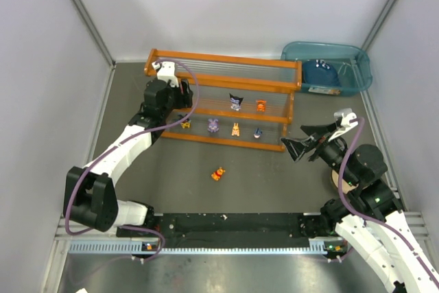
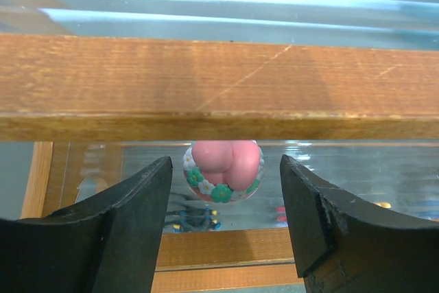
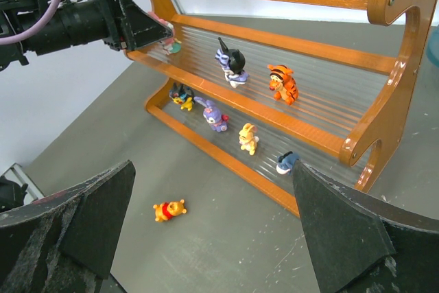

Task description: Place and organize the plastic toys onto the shelf

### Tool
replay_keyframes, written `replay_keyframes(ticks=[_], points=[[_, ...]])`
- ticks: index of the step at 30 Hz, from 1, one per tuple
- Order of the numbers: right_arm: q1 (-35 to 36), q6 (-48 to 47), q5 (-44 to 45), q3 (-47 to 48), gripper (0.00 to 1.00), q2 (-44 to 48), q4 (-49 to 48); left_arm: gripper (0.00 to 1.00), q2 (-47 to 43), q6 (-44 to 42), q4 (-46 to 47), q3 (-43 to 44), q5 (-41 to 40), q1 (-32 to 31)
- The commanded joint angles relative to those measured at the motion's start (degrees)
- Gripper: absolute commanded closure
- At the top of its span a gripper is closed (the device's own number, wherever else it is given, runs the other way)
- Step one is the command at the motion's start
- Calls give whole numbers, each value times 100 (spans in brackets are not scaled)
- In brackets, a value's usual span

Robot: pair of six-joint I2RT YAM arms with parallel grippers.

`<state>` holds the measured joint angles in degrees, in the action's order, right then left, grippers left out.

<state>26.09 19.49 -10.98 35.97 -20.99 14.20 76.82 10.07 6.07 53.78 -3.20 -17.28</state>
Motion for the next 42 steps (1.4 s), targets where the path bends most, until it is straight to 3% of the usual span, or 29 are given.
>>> replay_keyframes(ticks=[1,8,17,20,21,22,25,28,34,42], points=[[-16,-68,0,-55,1,-1,-172,28,-88,-31,325,-25,65,14],[-7,-68,17,-46,1,-10,-189,24,-518,30,132,-78,-23,5],[-7,-15,140,42,1,-343,-58,21,-1941,407,-763,-728,258,-56],[-7,-15,123,103,2,-528,-13,21,-2469,339,-826,-1167,189,-695],[-16,-32,123,112,2,-537,-13,21,-2583,277,-887,-1307,-325,-1029],[-7,-33,123,112,2,-555,-13,20,-2593,216,-983,-1326,-617,-1754],[-7,-41,140,121,2,-529,-5,20,-2391,494,-1397,-1335,-1051,-2663],[-16,-33,123,130,1,-476,30,20,-2215,811,-1608,-1440,-1025,-3104],[-7,-41,132,130,1,-423,39,21,-1495,866,-2539,-1072,-691,-3334],[-7,-41,123,121,1,-362,31,25,-107,409,-2786,-483,-199,-3361]])
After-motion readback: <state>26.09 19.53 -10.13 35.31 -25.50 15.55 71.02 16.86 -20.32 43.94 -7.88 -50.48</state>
